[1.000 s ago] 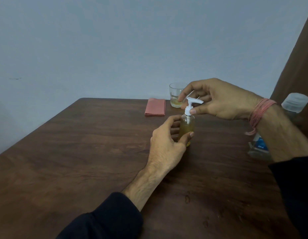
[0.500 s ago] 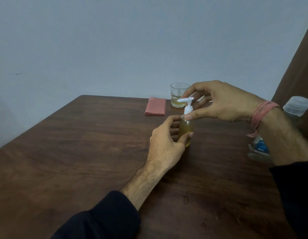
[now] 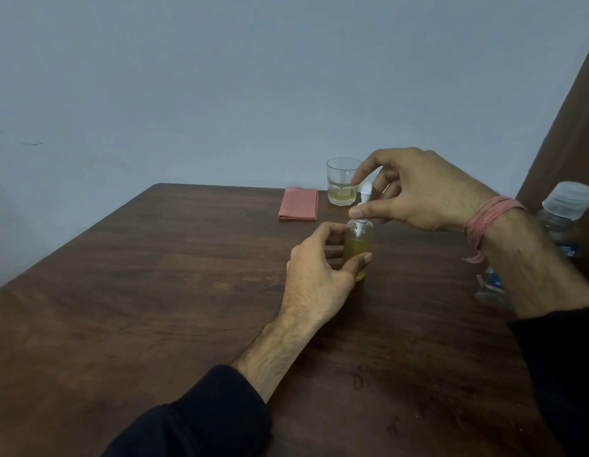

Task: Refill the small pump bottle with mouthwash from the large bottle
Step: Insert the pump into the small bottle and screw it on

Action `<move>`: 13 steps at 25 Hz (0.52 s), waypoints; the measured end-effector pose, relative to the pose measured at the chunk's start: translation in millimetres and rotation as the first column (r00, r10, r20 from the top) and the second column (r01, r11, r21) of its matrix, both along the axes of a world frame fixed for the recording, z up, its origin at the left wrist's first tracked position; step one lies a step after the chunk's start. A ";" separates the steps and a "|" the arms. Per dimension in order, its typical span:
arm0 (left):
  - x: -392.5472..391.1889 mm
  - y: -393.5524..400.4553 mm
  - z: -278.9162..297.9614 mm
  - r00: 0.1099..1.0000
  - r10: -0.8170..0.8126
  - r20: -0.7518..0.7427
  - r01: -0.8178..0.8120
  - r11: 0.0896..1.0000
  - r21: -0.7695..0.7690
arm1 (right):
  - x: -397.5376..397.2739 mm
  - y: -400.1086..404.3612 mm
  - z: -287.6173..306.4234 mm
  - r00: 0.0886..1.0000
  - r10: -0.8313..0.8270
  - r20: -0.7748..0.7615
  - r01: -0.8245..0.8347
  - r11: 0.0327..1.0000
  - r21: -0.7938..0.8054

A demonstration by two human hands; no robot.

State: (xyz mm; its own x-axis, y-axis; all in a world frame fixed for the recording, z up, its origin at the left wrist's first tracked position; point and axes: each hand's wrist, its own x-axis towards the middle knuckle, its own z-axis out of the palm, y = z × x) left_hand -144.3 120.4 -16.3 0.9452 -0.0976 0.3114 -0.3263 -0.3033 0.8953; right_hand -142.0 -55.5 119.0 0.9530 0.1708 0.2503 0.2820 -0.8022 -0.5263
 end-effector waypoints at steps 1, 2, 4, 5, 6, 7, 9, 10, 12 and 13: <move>-0.1 -0.4 -0.1 1.000 -0.001 -0.001 0.001 1.000 0.001 | 0.2 1.0 -2.0 1.000 -0.015 0.000 0.015 1.000 -0.026; 0.0 -0.5 0.4 1.000 -0.004 -0.003 0.004 1.000 0.001 | 0.6 1.5 -4.1 1.000 -0.026 -0.001 0.025 0.998 -0.049; 0.5 0.0 0.5 1.000 -0.006 -0.008 0.006 1.000 0.007 | 0.8 -1.2 -4.1 0.999 -0.028 -0.020 0.027 0.996 -0.082; 0.9 -0.1 0.7 1.000 -0.008 -0.010 0.008 1.000 0.009 | 0.3 -4.5 -1.7 0.999 -0.018 -0.044 0.014 0.997 -0.077; 0.9 0.2 0.8 1.000 -0.011 -0.013 0.011 1.000 0.009 | -0.5 -7.8 0.5 0.998 0.007 -0.067 -0.011 0.998 -0.062; 0.8 0.2 0.7 1.000 -0.013 -0.015 0.013 1.000 0.011 | -1.0 -10.1 2.3 0.996 0.043 -0.080 -0.047 0.998 -0.047; 0.8 0.0 0.5 1.000 -0.008 -0.012 0.008 1.000 0.021 | 0.2 -10.2 1.4 0.988 0.129 -0.090 -0.129 0.992 0.001; 0.5 0.1 0.9 1.000 -0.004 -0.010 0.005 1.000 0.023 | 1.6 -8.3 -1.1 0.984 0.154 -0.086 -0.153 0.988 0.027; -0.2 0.5 1.2 1.000 -0.003 -0.004 0.003 1.000 0.013 | 4.0 -3.9 -5.2 0.990 0.132 -0.044 -0.132 0.991 0.017; -0.4 1.0 1.5 1.000 -0.006 -0.004 0.006 1.000 0.007 | 4.2 -1.7 -5.6 0.995 0.097 -0.021 -0.097 0.995 -0.006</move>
State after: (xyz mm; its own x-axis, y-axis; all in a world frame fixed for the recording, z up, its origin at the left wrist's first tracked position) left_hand -144.6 121.4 -14.8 0.9458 -0.1055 0.3072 -0.3248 -0.3075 0.8944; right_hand -137.8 -57.2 113.4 0.9369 0.2641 0.2289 0.3474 -0.7753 -0.5274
